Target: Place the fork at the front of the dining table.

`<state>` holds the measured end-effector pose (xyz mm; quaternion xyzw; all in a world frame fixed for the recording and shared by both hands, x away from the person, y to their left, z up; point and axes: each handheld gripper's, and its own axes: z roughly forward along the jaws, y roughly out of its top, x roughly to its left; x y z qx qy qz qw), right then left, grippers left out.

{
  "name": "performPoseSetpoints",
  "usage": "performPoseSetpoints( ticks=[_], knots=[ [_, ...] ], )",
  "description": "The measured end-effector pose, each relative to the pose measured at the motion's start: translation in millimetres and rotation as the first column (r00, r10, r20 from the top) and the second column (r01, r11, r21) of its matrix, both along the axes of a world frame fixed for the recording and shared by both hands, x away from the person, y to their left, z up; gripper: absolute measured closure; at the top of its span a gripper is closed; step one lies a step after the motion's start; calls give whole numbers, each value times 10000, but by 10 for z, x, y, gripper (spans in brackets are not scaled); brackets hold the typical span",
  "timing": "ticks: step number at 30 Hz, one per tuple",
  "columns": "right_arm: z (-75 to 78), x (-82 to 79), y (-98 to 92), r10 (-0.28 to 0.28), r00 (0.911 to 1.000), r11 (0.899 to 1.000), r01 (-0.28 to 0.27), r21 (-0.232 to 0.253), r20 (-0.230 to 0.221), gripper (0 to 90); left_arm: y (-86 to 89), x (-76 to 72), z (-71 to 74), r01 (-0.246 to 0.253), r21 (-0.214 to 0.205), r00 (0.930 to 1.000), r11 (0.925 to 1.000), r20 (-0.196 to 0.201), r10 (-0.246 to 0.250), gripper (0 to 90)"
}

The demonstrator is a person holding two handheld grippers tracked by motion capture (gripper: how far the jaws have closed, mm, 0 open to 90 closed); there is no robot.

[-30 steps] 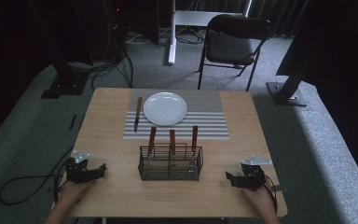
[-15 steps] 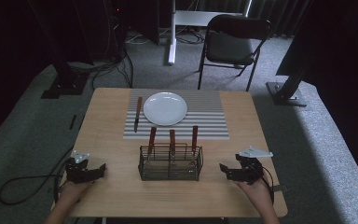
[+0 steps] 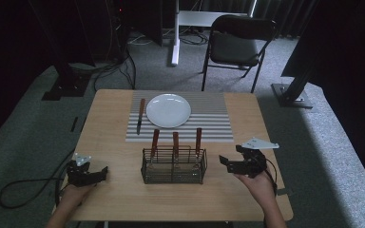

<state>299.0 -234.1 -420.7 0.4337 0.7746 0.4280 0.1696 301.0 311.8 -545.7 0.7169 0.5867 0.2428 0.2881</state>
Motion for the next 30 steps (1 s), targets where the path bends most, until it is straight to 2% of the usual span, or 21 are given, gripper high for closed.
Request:
performPoseSetpoints(
  ticks=[4,6,11,17,18,26,30],
  knots=[
    [79,10,64,214,9997,9998,-214,52,81,187,0,0,-1,-3,-3,10000,10000,12,3,74],
    [141,29,149,511,9987,9986,-512,149,79,187,0,0,-1,-3,-3,10000,10000,12,3,74],
    [173,75,299,868,9962,9960,-868,188,4,187,0,0,-1,-3,-4,10000,10000,12,3,74],
    [170,147,474,1126,9936,9936,-1125,97,-88,204,-1,1,-1,-7,-9,10000,10000,16,7,74],
    [158,180,548,1198,9927,9928,-1197,59,-158,205,-1,1,-1,-7,-8,10000,10000,17,7,74],
    [117,264,714,1309,9903,9914,-1306,77,-458,205,0,0,-1,-4,-7,10000,10000,12,4,74],
    [99,298,778,1316,9894,9912,-1324,-95,-611,266,-1,0,-1,-6,-8,10000,10000,9,6,74]
  ],
)
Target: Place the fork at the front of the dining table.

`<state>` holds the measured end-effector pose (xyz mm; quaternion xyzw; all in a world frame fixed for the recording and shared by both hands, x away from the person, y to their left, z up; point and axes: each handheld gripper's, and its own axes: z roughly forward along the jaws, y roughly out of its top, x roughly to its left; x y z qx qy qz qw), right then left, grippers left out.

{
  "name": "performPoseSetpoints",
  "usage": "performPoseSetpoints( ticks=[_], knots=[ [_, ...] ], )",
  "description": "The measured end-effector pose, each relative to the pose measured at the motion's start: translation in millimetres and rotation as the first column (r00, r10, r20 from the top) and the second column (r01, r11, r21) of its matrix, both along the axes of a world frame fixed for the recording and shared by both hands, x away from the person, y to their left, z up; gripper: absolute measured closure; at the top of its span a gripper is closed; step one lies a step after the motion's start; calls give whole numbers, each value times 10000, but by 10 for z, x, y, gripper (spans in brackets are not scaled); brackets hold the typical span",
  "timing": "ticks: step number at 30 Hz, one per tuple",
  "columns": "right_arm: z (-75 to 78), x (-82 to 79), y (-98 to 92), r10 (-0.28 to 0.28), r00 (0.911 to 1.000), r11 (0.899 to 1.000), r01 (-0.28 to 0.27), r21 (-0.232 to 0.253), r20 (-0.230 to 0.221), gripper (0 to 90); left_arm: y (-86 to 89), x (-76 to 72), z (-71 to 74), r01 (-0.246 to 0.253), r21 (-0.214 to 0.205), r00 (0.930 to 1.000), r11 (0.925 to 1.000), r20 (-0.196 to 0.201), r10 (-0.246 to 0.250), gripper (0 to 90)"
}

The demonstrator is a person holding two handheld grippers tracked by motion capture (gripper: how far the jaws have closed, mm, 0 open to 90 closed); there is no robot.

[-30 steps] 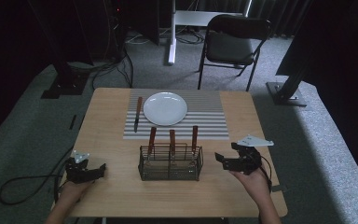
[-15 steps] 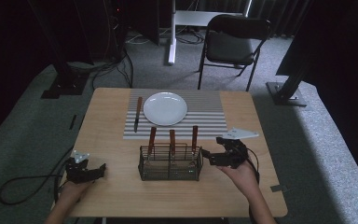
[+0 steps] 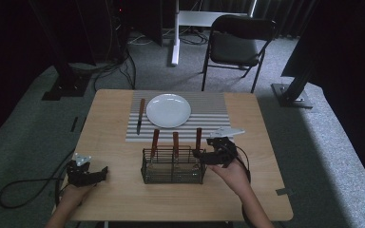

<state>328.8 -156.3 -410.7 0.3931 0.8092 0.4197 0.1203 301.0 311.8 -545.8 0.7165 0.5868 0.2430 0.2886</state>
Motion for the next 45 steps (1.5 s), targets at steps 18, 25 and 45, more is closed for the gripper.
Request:
performPoseSetpoints(
  ticks=[18,25,45],
  knots=[
    [-25,66,40,-81,9997,9992,71,-385,-244,715,0,0,-1,-5,-3,10000,10000,8,5,74],
    [-29,58,14,-165,9995,9998,162,-109,-261,734,0,0,-1,-7,-5,10000,10000,11,7,74],
    [391,-62,47,487,9982,9941,-520,948,363,761,0,0,1,0,4,10000,10000,-8,0,74]
  ],
)
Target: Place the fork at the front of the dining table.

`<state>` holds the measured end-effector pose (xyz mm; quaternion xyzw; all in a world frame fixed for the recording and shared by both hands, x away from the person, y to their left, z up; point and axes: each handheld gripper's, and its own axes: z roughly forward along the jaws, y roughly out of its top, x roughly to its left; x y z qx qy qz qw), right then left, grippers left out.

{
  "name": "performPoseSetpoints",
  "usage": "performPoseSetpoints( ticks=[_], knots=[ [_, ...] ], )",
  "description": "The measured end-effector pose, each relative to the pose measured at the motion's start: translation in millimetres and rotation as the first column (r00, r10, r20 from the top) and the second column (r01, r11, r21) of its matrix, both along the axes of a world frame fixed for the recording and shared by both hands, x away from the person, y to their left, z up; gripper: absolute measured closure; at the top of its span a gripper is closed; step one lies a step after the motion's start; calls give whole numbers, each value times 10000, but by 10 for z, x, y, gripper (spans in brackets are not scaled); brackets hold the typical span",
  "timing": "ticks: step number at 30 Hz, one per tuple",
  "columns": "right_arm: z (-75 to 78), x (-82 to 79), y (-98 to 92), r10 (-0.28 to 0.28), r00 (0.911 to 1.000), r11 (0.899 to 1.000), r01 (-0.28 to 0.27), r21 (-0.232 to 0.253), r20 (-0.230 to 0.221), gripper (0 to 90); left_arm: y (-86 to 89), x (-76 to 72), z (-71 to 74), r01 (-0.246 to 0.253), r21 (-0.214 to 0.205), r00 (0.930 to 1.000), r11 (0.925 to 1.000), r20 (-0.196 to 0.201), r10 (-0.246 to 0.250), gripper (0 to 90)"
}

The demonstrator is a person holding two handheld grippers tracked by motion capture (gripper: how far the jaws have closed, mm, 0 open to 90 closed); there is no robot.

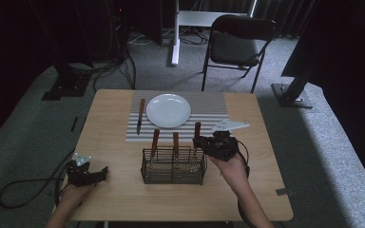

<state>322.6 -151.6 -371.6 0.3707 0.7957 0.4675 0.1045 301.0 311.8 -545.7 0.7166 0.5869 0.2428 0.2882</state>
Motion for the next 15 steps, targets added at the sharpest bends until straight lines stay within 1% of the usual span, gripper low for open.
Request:
performPoseSetpoints(
  ticks=[1,2,4,5,6,7,9,10,11,13,14,15],
  knots=[
    [29,-8,-3,3,10000,10000,-3,29,34,761,0,0,0,-1,5,10000,10000,3,1,74],
    [104,-22,-15,-3,9999,10000,1,98,169,761,0,1,0,1,3,10000,10000,10,-1,74],
    [177,-33,-28,-4,9996,9998,-2,214,281,761,-1,1,-1,-13,-15,10000,10000,26,13,74],
    [177,-33,-28,-4,9996,9998,-2,214,281,761,0,1,0,4,5,10000,10000,9,-4,74],
    [214,-40,-31,-36,9994,9997,28,233,352,761,0,1,0,1,1,10000,10000,11,-1,74],
    [281,-41,-41,-78,9986,9995,63,297,515,761,1,1,0,6,7,10000,10000,10,-6,74],
    [342,-33,-47,-126,9976,9996,108,260,685,761,1,1,0,6,7,10000,10000,9,-6,74],
    [342,-33,-47,-126,9976,9996,108,260,685,761,1,1,0,8,7,10000,10000,7,-8,74],
    [397,-15,-54,-169,9969,9992,142,363,765,761,1,1,0,8,8,10000,10000,8,-8,74],
    [423,-5,-58,-170,9964,9990,135,420,829,761,2,0,0,17,18,10000,10000,-2,-17,74],
    [480,21,-68,-199,9958,9983,149,561,897,761,1,0,0,11,13,10000,10000,2,-11,74],
    [480,21,-68,-199,9958,9983,149,561,897,761,1,0,0,11,13,10000,10000,2,-11,74]
  ],
)
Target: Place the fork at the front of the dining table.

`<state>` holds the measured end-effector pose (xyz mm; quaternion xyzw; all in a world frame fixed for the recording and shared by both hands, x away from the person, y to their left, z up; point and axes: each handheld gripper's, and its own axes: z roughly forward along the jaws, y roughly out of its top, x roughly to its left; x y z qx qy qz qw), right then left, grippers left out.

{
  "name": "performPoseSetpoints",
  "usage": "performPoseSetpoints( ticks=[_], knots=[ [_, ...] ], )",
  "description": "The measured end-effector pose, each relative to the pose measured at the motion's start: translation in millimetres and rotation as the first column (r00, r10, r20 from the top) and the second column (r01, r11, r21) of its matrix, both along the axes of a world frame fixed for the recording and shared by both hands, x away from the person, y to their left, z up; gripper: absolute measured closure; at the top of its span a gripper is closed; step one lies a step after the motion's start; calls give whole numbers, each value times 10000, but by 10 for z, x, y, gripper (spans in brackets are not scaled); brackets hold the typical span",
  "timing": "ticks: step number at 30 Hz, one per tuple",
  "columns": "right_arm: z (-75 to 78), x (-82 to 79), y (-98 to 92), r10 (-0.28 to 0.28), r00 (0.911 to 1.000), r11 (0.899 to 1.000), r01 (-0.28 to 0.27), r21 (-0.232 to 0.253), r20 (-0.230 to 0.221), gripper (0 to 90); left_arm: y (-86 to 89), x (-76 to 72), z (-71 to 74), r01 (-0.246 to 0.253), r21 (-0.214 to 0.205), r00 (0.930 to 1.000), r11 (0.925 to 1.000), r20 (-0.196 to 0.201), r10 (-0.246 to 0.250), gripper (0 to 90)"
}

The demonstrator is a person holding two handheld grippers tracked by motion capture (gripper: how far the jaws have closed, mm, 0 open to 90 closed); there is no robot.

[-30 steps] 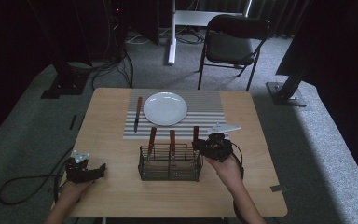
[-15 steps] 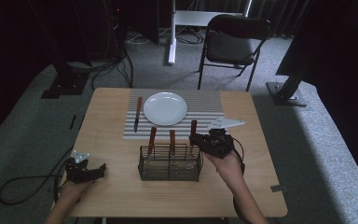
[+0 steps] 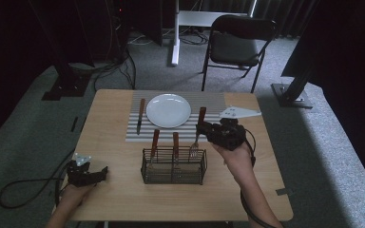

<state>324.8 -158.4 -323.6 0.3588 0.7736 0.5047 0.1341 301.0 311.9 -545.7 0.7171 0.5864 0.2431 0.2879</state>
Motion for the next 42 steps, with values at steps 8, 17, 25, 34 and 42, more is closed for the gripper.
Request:
performPoseSetpoints(
  ticks=[8,17,25,34,42],
  knots=[
    [107,145,-42,-648,9973,9979,649,-11,359,761,0,1,-1,0,0,10000,10000,13,0,74],
    [-21,436,-42,-1553,9873,9872,1563,-304,323,761,-1,0,-1,-8,-8,10000,10000,11,8,74],
    [-283,753,-8,-2169,9762,9749,2161,-538,-86,760,0,0,-1,-4,0,10000,10000,9,4,74],
    [-635,1103,26,-2826,9559,9583,2776,-682,-795,761,-1,0,-1,-7,-13,10000,10000,7,7,74],
    [-829,1370,52,-3326,9336,9405,3180,-1198,-1333,761,-1,0,-1,-6,-13,10000,10000,7,6,74]
  ],
)
